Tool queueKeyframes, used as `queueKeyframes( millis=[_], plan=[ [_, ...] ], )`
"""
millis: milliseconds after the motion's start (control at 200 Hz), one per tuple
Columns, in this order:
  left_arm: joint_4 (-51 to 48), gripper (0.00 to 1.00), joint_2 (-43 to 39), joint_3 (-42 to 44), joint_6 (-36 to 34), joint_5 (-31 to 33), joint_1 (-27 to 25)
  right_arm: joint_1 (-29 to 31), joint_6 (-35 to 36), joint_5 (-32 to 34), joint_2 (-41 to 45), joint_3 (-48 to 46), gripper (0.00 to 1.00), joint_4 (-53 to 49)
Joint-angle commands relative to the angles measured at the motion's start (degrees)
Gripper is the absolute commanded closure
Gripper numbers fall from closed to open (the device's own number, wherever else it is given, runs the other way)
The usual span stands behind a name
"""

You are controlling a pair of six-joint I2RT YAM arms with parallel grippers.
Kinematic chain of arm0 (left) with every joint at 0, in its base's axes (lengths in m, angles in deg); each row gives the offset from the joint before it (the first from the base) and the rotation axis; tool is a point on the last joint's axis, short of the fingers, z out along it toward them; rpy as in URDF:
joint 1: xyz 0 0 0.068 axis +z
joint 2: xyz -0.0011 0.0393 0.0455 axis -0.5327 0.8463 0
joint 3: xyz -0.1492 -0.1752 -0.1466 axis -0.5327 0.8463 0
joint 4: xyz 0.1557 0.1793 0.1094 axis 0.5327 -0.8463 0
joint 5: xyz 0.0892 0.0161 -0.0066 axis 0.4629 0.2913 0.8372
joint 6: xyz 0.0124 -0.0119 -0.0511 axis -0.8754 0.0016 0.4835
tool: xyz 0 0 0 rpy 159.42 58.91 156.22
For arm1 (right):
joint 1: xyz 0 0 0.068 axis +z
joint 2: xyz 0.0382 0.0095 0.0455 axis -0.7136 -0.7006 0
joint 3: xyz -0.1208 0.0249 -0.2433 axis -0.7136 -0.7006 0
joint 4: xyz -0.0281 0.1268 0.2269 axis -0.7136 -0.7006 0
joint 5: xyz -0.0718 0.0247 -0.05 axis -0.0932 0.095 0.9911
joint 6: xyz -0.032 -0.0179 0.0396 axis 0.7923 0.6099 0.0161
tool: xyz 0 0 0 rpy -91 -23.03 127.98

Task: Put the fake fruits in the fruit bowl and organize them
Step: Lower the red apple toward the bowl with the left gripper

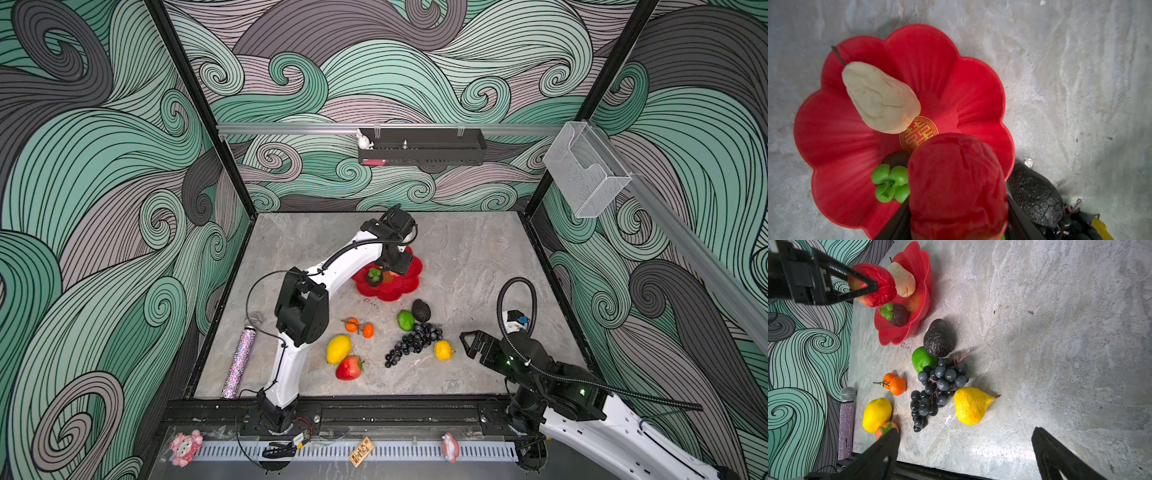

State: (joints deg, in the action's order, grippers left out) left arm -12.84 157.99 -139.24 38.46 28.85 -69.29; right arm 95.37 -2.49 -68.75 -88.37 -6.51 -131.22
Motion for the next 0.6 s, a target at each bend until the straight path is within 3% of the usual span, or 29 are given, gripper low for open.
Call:
queueKeyframes(
  millis=[0,250,595],
  plan=[
    [-15.0,0.44,6.2,-9.5,0.7,-0.6,0.8,-0.3,1.8,-1.6,-1.5,-0.8,0.00,1.7],
    [-17.7,0.43,13.0,-18.1,1.8,-1.3,1.4,-0.2,1.6,-3.0,-2.8,-2.0,0.00,3.7],
    [-17.6,0.42,17.2,-22.1,1.8,-2.0,1.8,-0.2,0.9,-2.8,-2.1,-2.9,0.00,3.8]
  ],
)
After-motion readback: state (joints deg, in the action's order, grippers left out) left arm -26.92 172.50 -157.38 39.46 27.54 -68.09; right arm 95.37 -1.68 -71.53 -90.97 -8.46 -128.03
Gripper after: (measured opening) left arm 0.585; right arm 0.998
